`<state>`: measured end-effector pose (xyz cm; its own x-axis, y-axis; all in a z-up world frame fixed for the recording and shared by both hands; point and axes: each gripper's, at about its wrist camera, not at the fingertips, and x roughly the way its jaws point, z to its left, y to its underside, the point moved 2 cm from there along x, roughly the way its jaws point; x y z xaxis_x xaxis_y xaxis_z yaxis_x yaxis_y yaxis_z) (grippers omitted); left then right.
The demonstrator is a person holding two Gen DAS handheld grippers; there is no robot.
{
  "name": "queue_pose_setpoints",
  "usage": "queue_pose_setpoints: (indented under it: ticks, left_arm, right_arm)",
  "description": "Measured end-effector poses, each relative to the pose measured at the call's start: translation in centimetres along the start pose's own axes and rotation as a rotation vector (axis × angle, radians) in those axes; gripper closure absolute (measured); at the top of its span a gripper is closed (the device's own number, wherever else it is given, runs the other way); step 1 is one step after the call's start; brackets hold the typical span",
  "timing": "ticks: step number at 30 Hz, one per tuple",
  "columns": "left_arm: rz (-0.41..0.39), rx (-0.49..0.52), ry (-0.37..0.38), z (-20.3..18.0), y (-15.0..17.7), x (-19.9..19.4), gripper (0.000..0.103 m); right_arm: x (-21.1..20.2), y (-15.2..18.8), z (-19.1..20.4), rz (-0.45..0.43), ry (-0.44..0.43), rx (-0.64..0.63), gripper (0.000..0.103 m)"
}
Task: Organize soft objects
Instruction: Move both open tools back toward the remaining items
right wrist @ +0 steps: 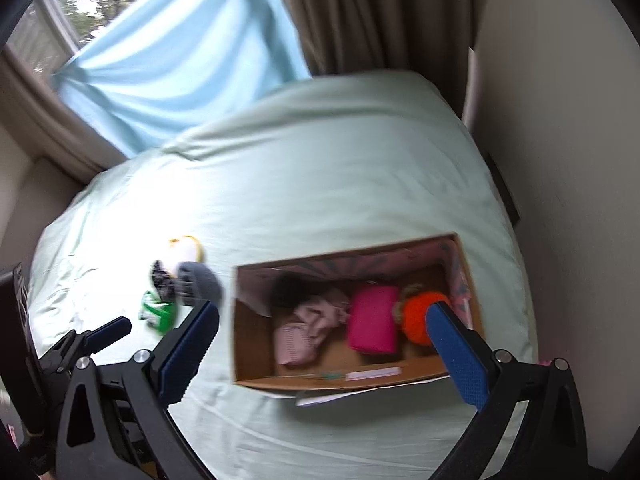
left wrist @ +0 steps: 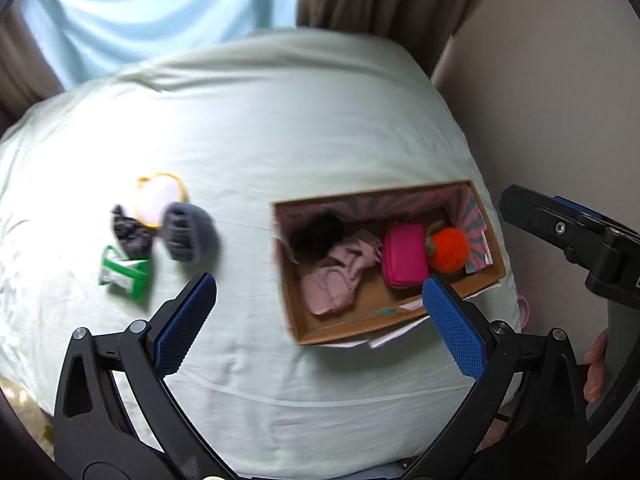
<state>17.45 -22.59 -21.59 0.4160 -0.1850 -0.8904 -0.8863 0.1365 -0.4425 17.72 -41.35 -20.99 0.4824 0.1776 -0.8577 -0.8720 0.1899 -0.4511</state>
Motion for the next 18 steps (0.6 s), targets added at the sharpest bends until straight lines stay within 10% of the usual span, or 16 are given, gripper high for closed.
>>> queue_pose_setpoints:
  ticks: [18]
  left_arm:
    - [-0.195,-0.113,-0.1,16.1,3.0,-12.7,0.0]
  right_arm:
    - [-4.6,3.5,17.3,-0.105,-0.045,-0.199,0.0]
